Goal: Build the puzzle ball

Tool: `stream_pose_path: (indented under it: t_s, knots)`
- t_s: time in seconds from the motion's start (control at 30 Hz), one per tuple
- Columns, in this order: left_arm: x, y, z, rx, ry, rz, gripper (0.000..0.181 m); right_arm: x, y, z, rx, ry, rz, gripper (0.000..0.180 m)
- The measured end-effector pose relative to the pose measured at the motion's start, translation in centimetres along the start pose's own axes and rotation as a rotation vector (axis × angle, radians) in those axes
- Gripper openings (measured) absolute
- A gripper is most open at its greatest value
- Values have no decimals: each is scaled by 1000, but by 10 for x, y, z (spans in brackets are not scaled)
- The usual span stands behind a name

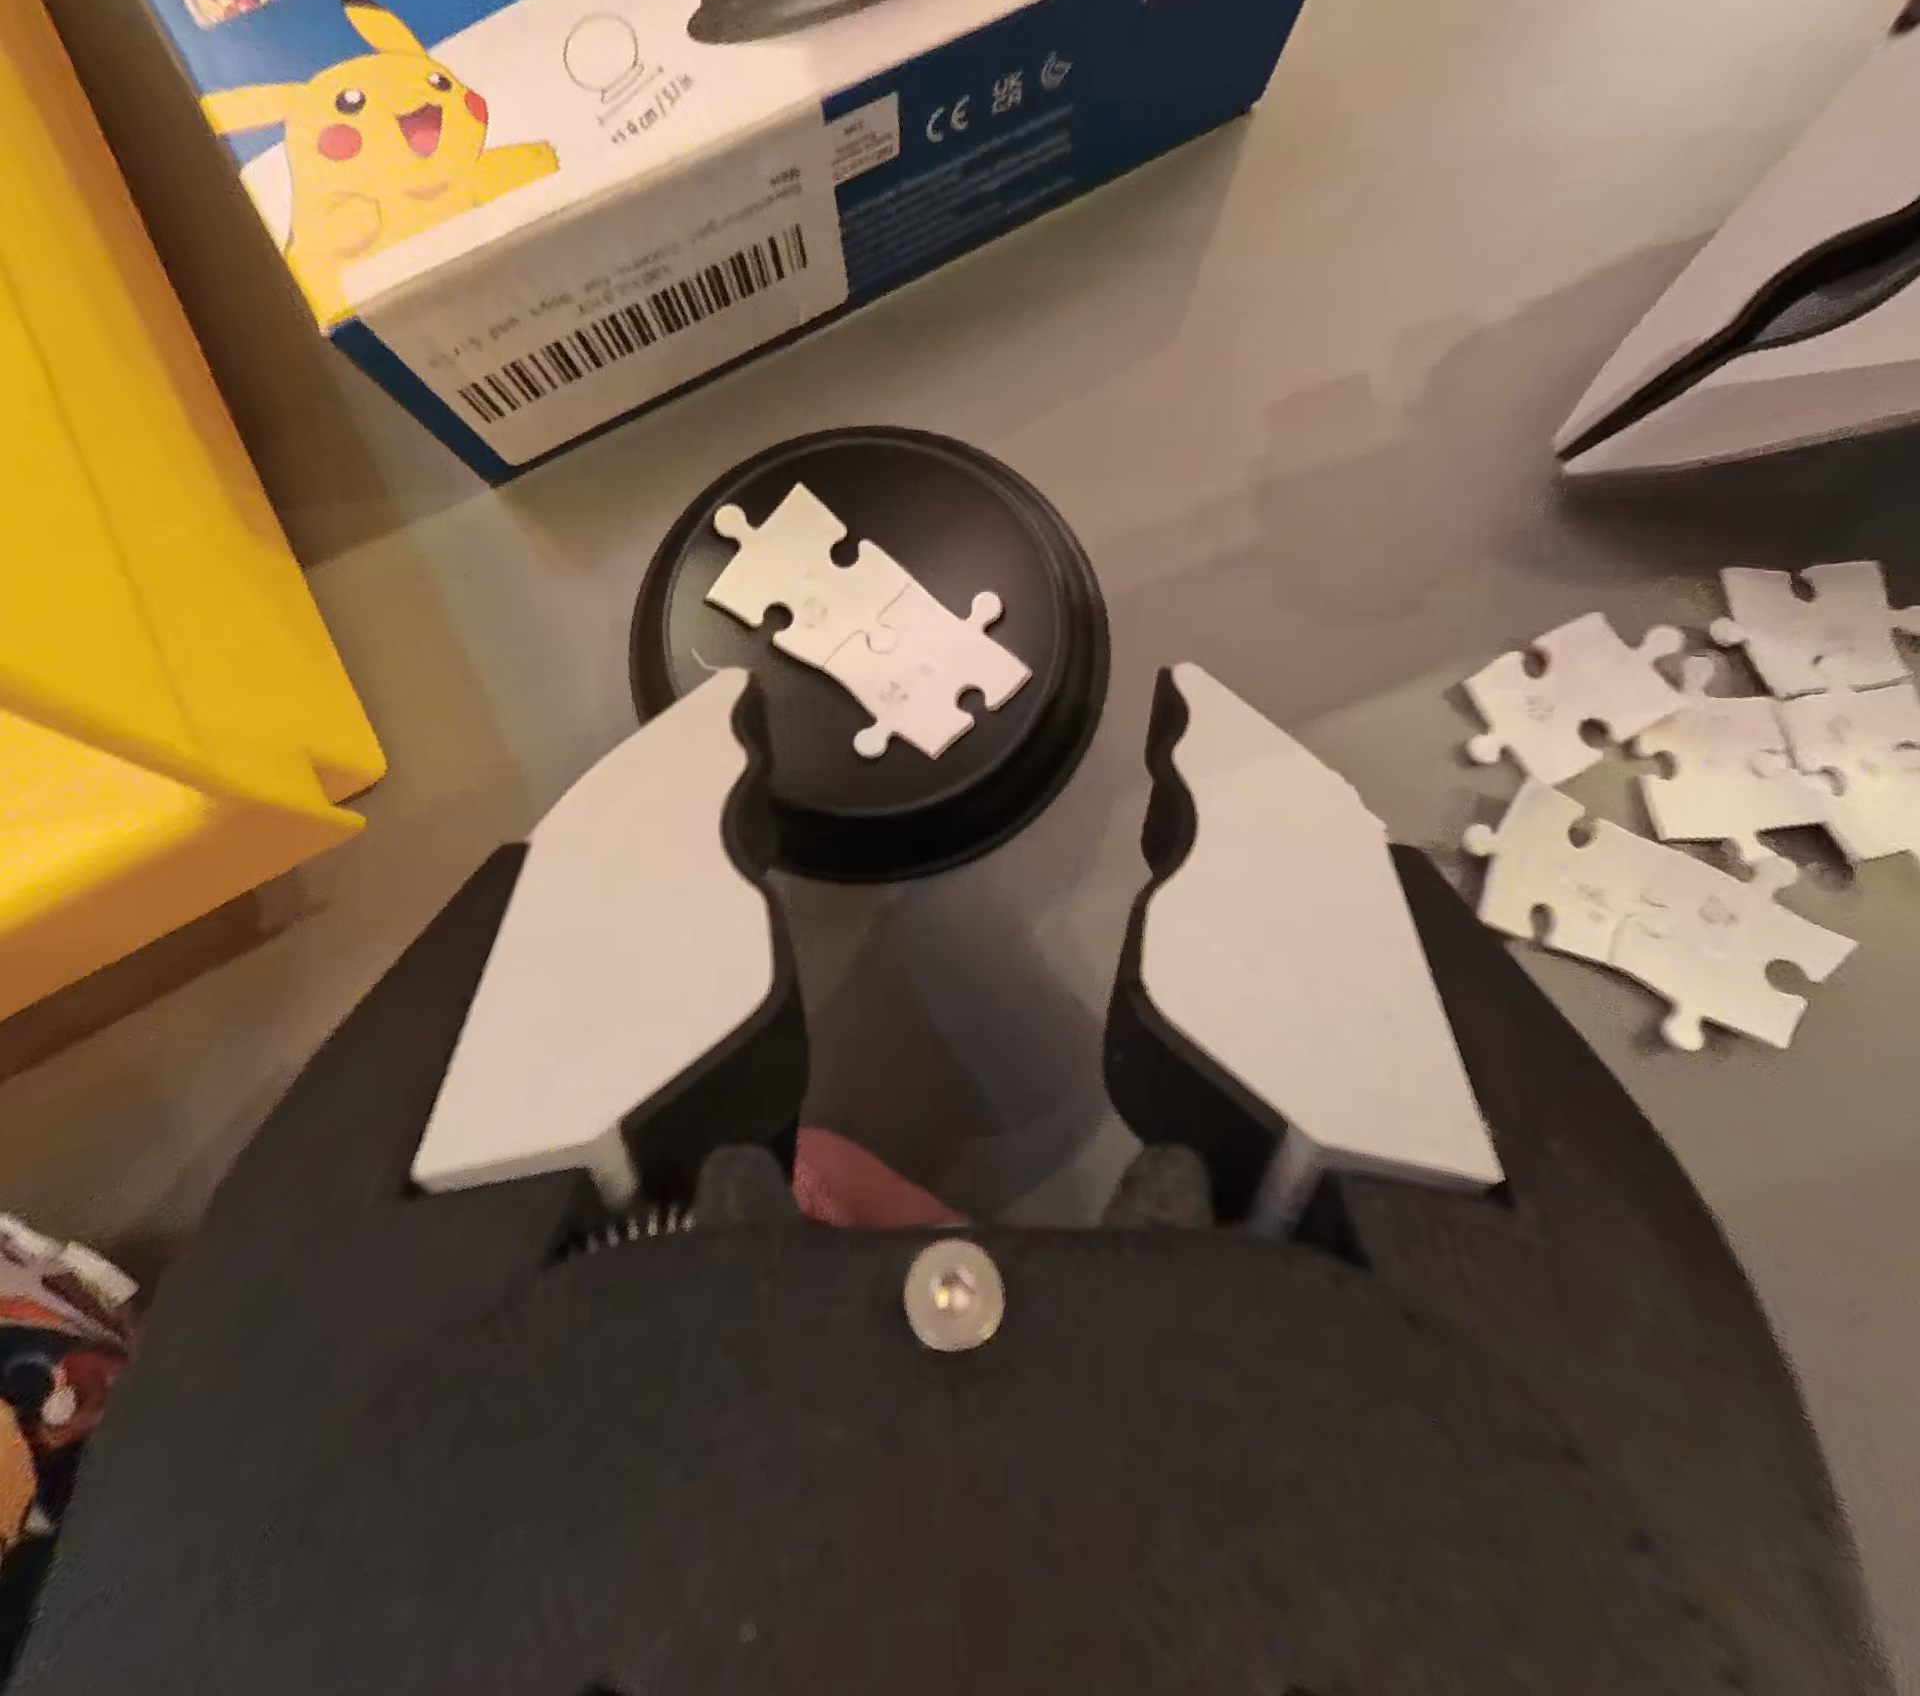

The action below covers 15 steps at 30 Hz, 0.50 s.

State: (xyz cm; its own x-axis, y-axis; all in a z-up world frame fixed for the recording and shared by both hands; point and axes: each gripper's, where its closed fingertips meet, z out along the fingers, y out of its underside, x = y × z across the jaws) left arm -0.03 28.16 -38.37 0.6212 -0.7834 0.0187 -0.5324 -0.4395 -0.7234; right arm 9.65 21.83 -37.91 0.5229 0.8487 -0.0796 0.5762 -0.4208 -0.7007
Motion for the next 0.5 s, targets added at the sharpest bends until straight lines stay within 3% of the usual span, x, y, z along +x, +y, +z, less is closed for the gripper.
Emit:
stream_pose_path:
  t_s: [0.03,0.1,0.23,0.5]
  knots:
    - [0,-1,-1,7,-7,5,68,-5,-6,-2,19,-29,20,8]
    - [2,2,-4,5,2,-3,69,-13,-5,-4,-17,-45,6,35]
    - [18,-4,-15,37,-6,116,67,-25,7,7,-57,-69,-58,37]
    - [51,-7,-10,46,91,188,63,-34,-1,20,-26,-14,-123,13]
